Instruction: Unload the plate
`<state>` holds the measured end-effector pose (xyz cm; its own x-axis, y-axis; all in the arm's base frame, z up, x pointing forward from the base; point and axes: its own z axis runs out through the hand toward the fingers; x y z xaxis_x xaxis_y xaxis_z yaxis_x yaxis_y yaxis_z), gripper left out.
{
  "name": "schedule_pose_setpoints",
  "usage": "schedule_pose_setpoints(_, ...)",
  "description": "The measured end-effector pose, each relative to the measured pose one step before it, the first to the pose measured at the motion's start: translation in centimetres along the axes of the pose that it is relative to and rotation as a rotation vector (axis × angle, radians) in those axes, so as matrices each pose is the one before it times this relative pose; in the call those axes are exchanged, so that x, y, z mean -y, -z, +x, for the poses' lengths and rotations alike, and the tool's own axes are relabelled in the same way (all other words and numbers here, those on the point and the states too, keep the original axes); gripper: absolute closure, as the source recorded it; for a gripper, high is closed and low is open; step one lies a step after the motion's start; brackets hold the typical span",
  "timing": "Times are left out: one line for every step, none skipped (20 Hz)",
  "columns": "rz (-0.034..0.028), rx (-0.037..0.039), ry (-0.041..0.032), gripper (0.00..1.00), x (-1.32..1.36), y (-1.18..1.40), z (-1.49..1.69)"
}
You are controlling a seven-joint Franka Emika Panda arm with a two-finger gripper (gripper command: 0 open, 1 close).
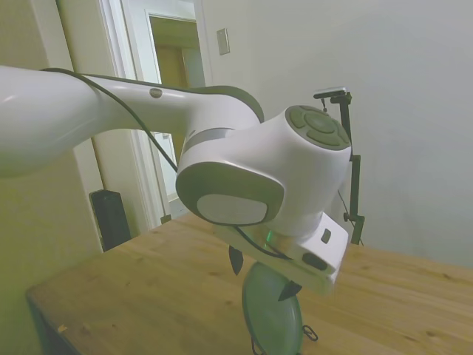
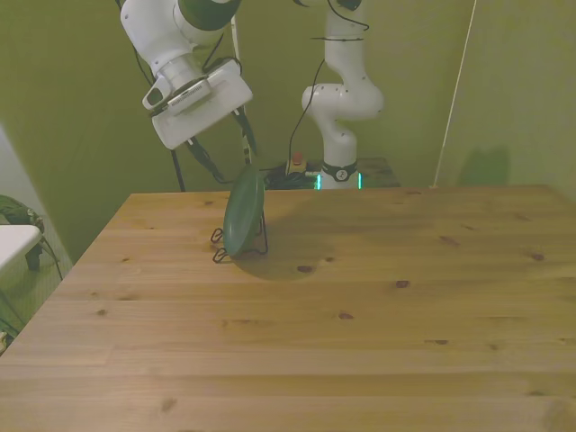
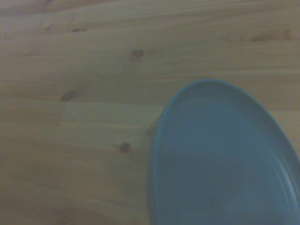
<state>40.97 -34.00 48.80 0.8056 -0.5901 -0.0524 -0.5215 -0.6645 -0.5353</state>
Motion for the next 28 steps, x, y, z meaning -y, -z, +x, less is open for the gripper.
schedule_pose_setpoints(0.00263,0.00163,0.00693,0.00,0.353,-0.472,0.033)
schedule_pose_setpoints(0.00559,0.00122,0.00545,0.00,0.261,-0.440,0.016)
schedule_pose_setpoints(0.00633,0.00205,0.00512,0.00,0.221,-0.359,-0.003)
schedule_pose_setpoints(0.00253,0.00295,0.00493,0.00,0.241,-0.273,0.001)
schedule_pose_setpoints(0.00115,0.00321,0.00546,0.00,0.270,-0.212,0.008)
schedule_pose_setpoints(0.00065,0.00290,0.00441,1.00,0.250,-0.190,0.011)
schedule_pose_setpoints(0.00173,0.00336,0.00412,1.00,0.269,-0.213,0.008)
schedule_pose_setpoints(0.00228,0.00367,0.00380,1.00,0.273,-0.246,0.007)
schedule_pose_setpoints(0.00217,0.00373,0.00391,1.00,0.270,-0.238,0.008)
schedule_pose_setpoints(0.00200,0.00437,0.00328,1.00,0.237,-0.265,-0.003)
schedule_pose_setpoints(0.00150,0.00446,0.00311,1.00,0.215,-0.260,-0.009)
schedule_pose_setpoints(0.00235,0.00344,0.00293,1.00,0.219,-0.219,-0.002)
schedule_pose_setpoints(0.00278,0.00243,0.00201,1.00,0.179,-0.179,-0.002)
schedule_pose_setpoints(0.00116,0.00181,0.00224,1.00,0.155,-0.135,0.003)
schedule_pose_setpoints(0.00054,0.00112,0.00222,1.00,0.136,-0.091,0.010)
schedule_pose_setpoints(0.00035,0.00070,0.00171,1.00,0.108,-0.066,0.010)
schedule_pose_setpoints(0.00039,0.00048,0.00113,1.00,0.073,-0.045,0.006)
schedule_pose_setpoints(0.00032,0.00035,0.00085,1.00,0.054,-0.032,0.005)
schedule_pose_setpoints(0.00000,0.00041,0.00079,1.00,0.046,-0.030,0.004)
schedule_pose_setpoints(-0.00002,0.00069,0.00084,1.00,0.047,-0.039,0.001)
schedule_pose_setpoints(-0.00004,0.00088,0.00087,1.00,0.050,-0.048,-0.001)
schedule_pose_setpoints(-0.00009,0.00083,0.00096,1.00,0.053,-0.045,0.001)
schedule_pose_setpoints(-0.00017,0.00032,0.00089,1.00,0.050,-0.033,0.004)
schedule_pose_setpoints(-0.00023,-0.00042,0.00068,1.00,0.035,-0.009,0.005)
schedule_pose_setpoints(-0.00022,-0.00083,0.00058,1.00,0.032,0.007,0.004)
schedule_pose_setpoints(-0.00017,-0.00095,0.00040,1.00,0.024,0.016,0.002)
schedule_pose_setpoints(-0.00023,-0.00117,0.00026,1.00,0.012,0.019,0.004)
schedule_pose_setpoints(-0.00035,-0.00168,0.00006,1.00,0.000,0.023,0.007)
